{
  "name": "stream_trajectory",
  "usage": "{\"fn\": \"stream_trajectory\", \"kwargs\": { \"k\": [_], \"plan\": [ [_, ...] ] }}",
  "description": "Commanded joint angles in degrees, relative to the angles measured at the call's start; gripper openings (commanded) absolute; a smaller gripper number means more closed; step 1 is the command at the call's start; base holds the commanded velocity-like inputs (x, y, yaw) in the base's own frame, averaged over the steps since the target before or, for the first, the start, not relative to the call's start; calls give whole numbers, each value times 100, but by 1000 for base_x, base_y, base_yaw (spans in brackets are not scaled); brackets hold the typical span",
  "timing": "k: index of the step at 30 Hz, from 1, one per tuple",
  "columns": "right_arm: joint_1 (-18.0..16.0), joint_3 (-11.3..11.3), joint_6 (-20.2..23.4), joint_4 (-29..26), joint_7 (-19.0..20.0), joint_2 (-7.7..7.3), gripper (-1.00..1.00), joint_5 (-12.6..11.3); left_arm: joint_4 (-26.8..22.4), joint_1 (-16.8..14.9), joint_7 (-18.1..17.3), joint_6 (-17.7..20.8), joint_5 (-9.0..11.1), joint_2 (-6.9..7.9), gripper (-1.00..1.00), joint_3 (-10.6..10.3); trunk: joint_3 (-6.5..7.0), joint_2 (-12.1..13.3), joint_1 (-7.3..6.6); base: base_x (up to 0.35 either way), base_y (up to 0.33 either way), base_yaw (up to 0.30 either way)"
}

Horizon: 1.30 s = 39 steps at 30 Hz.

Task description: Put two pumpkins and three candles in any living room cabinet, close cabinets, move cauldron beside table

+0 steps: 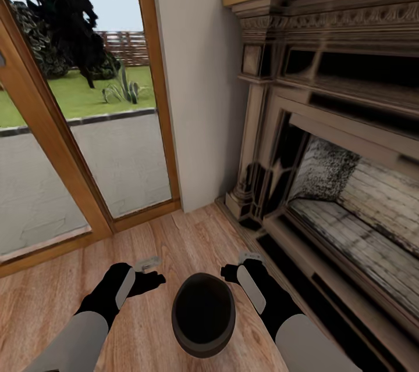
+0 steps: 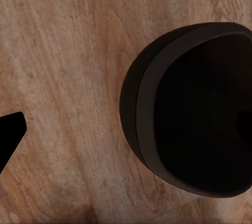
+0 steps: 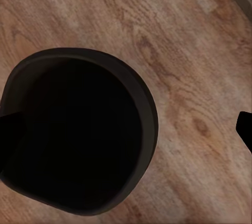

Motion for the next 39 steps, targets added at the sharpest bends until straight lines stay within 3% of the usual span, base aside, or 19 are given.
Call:
{"fn": "stream_trajectory", "kwargs": {
  "k": [1,4,10,13,32,39],
  "plan": [
    [-2,-1,-3,0,-2,0,100,-3,0,0,9,-1,-6,-11,100,0,-18,-42,23,0,0,0],
    [0,-2,-7,-1,-4,0,100,-7,1,-1,184,-3,-37,-60,100,-1,-72,-162,88,0,0,0],
    [1,-3,-9,0,-13,0,100,-1,21,-1,941,-151,-51,-247,100,-1,-180,-403,220,0,0,0],
    [1,-3,-15,0,-13,0,100,0,25,0,1086,-178,-54,-285,100,-1,-234,-523,286,0,0,0],
    [0,-3,-25,0,-5,0,100,-8,27,0,1149,-188,-55,-325,100,-1,-575,-1285,703,0,0,0],
    [1,-3,-25,0,-5,0,100,-8,27,2,1158,-275,-55,-444,100,-1,-701,-1566,857,0,0,0]
  ]
}}
